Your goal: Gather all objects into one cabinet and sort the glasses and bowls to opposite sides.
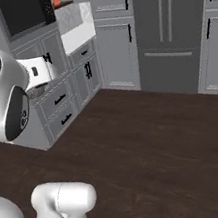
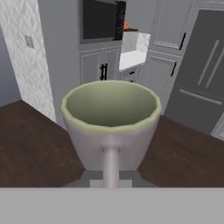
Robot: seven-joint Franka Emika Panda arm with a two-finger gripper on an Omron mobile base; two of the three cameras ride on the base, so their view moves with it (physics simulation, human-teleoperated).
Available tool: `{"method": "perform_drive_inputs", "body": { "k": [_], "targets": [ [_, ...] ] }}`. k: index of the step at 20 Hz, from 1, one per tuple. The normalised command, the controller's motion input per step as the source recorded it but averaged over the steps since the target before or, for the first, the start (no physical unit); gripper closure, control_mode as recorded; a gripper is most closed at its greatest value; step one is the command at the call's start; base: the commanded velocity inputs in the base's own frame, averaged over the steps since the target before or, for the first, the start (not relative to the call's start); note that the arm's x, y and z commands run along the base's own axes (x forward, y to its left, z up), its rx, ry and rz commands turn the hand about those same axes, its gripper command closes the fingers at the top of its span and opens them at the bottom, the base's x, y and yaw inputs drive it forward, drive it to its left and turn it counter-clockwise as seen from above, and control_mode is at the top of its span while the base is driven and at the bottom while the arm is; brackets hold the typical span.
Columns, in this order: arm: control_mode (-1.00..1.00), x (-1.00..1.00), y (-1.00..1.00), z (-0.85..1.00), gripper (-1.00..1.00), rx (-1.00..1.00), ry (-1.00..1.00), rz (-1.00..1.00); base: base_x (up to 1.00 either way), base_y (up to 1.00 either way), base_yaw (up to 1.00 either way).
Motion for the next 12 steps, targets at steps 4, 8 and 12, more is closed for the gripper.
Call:
{"method": "perform_drive_inputs", "body": {
  "k": [4,8,12],
  "targets": [
    [1.00,0.00,0.00,0.00,1.00,0.00,0.00,0.00,1.00,0.00,0.21],
    [1.00,0.00,0.00,0.00,1.00,0.00,0.00,0.00,1.00,-0.07,0.34],
    [1.00,0.00,0.00,0.00,1.00,0.00,0.00,0.00,1.00,-0.37,0.34]
  ]
}}
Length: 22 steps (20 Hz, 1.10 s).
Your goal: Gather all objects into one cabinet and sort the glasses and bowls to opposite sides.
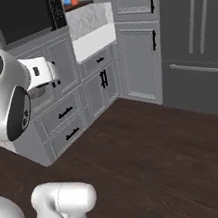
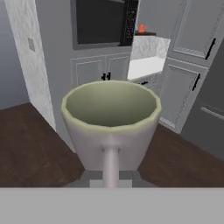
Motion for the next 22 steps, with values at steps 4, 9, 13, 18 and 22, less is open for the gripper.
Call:
{"method": "perform_drive_inputs", "body": {
  "k": [4,9,13,18,22],
  "targets": [
    [1.00,0.00,0.00,0.00,1.00,0.00,0.00,0.00,0.97,-0.69,-0.07],
    [1.00,0.00,0.00,0.00,1.00,0.00,0.00,0.00,0.99,-0.34,-0.11],
    [1.00,0.00,0.00,0.00,1.00,0.00,0.00,0.00,1.00,-0.19,-0.09],
    [1.00,0.00,0.00,0.00,1.00,0.00,0.00,0.00,1.00,-0.16,-0.01],
    [1.00,0.00,0.00,0.00,1.00,0.00,0.00,0.00,1.00,-0.01,0.14]
  ]
}}
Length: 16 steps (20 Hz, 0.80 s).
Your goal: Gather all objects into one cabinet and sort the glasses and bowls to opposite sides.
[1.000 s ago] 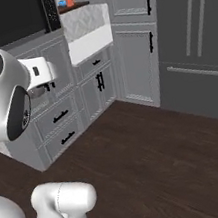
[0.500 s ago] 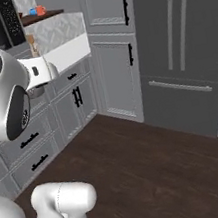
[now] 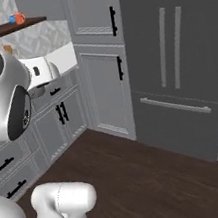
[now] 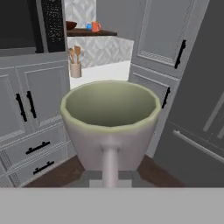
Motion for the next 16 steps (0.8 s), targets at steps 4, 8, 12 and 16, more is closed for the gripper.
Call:
{"method": "perform_drive_inputs", "body": {
  "k": [4,8,12,16],
  "targets": [
    [1.00,0.00,0.00,0.00,1.00,0.00,0.00,0.00,1.00,0.00,0.27],
    [1.00,0.00,0.00,0.00,1.00,0.00,0.00,0.00,1.00,-0.10,0.34],
    [1.00,0.00,0.00,0.00,1.00,0.00,0.00,0.00,1.00,-0.10,0.34],
    [1.00,0.00,0.00,0.00,1.00,0.00,0.00,0.00,1.00,0.00,0.38]
  ]
}}
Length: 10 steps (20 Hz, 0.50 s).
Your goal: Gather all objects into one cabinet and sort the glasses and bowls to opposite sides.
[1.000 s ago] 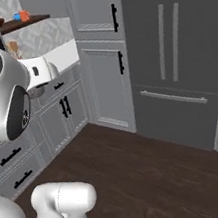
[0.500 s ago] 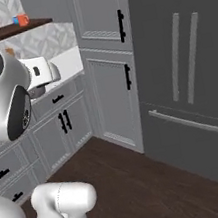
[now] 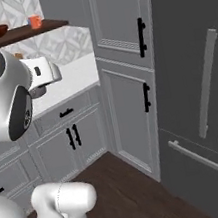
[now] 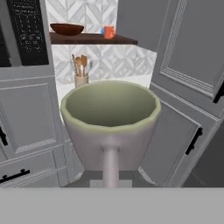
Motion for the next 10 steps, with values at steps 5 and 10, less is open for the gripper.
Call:
{"method": "perform_drive_inputs", "body": {
  "k": [5,10],
  "targets": [
    [1.00,0.00,0.00,0.00,1.00,0.00,0.00,0.00,0.93,0.06,0.40],
    [1.00,0.00,0.00,0.00,1.00,0.00,0.00,0.00,0.89,0.02,0.35]
  ]
}}
